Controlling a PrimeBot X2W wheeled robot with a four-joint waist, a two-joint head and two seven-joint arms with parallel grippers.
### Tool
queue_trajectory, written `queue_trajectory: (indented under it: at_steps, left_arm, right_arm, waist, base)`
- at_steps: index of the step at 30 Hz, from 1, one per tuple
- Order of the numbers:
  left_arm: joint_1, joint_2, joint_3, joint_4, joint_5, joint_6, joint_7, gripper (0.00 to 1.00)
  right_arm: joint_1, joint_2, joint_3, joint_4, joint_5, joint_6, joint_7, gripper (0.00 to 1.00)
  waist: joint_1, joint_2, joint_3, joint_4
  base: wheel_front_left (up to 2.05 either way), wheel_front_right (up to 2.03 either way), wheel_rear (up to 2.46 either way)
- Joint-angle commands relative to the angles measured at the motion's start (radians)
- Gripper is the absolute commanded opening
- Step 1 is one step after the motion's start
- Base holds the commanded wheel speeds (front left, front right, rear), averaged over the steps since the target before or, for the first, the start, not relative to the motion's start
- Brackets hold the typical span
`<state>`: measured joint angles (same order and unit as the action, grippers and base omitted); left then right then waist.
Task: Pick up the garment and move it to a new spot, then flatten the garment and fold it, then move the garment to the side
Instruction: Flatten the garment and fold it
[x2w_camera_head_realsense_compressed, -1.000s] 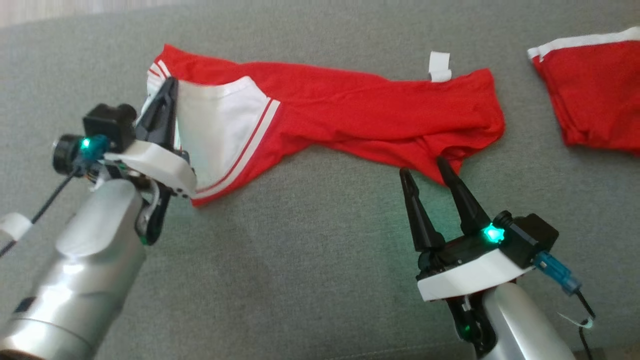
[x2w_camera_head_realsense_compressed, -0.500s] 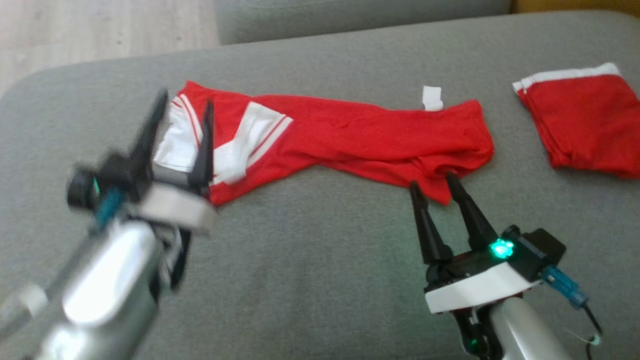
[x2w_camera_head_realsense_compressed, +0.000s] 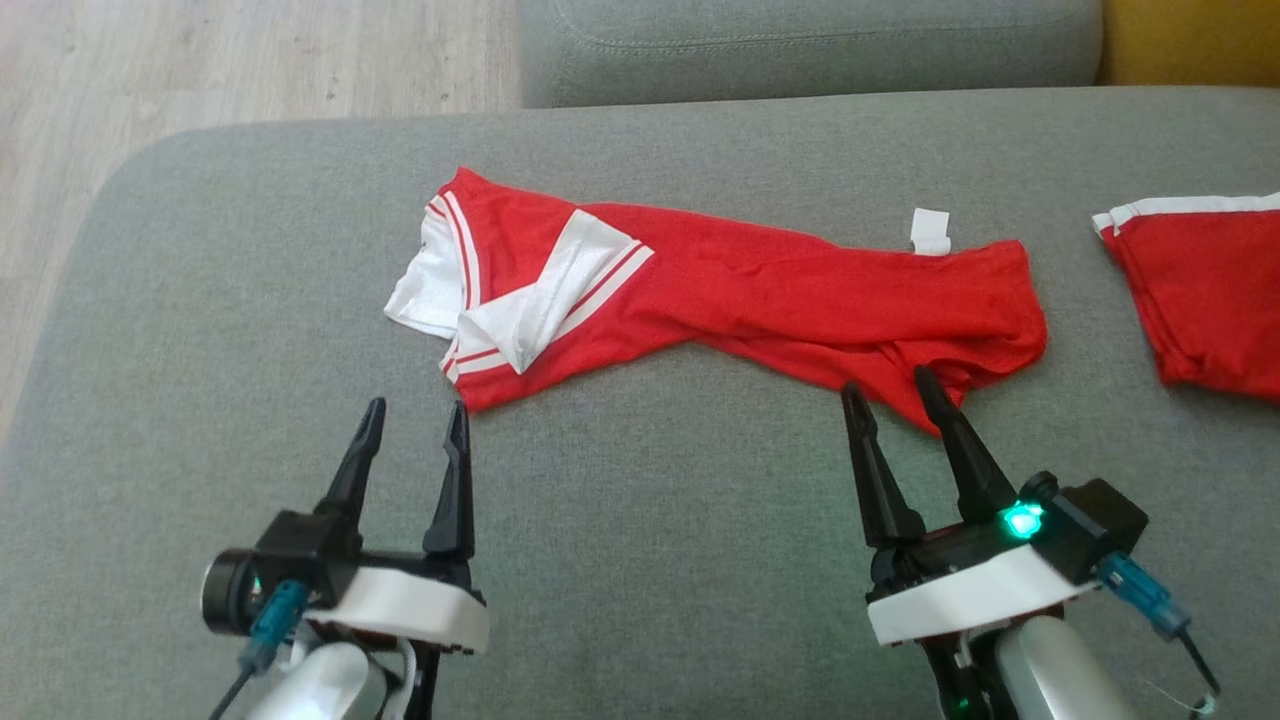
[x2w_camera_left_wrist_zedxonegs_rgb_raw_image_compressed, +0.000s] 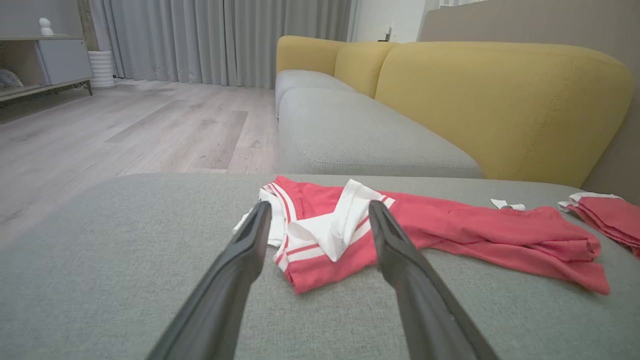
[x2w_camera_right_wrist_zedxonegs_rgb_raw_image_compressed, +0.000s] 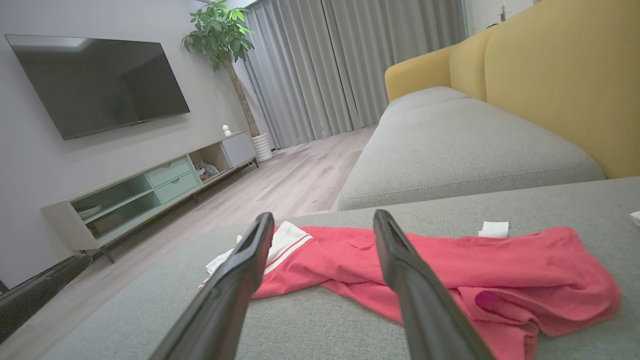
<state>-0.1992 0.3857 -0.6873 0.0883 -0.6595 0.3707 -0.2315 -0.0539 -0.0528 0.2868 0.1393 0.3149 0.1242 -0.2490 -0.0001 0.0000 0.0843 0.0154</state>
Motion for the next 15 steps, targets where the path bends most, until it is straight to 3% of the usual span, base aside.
queue_trajectory:
  at_steps: [1, 8, 15]
  left_arm:
    - [-0.061, 0.021, 0.041, -0.033, 0.007, 0.003, -0.015, 1.0]
    - [-0.131, 0.045, 0.027, -0.021, 0.027, -0.032, 0.014, 1.0]
    - [-0.222, 0.051, -0.016, 0.054, 0.03, -0.088, 0.11, 1.0]
  right_arm:
    - [-0.02, 0.003, 0.024, -0.04, -0.009, 0.007, 0.0, 1.0]
    - [-0.031, 0.003, 0.042, -0.048, -0.002, 0.007, 0.002, 1.0]
    - [-0.056, 0.003, 0.044, -0.054, 0.001, 0.007, -0.002, 1.0]
  waist:
    - [0.0001, 0.0, 0.003, 0.002]
    - [0.0001, 0.0, 0.038, -0.022]
    - [0.0001, 0.0, 0.12, -0.063]
  base:
    - [0.0, 0.0, 0.0]
    - [0.0, 0.0, 0.0]
    - [0.0, 0.0, 0.0]
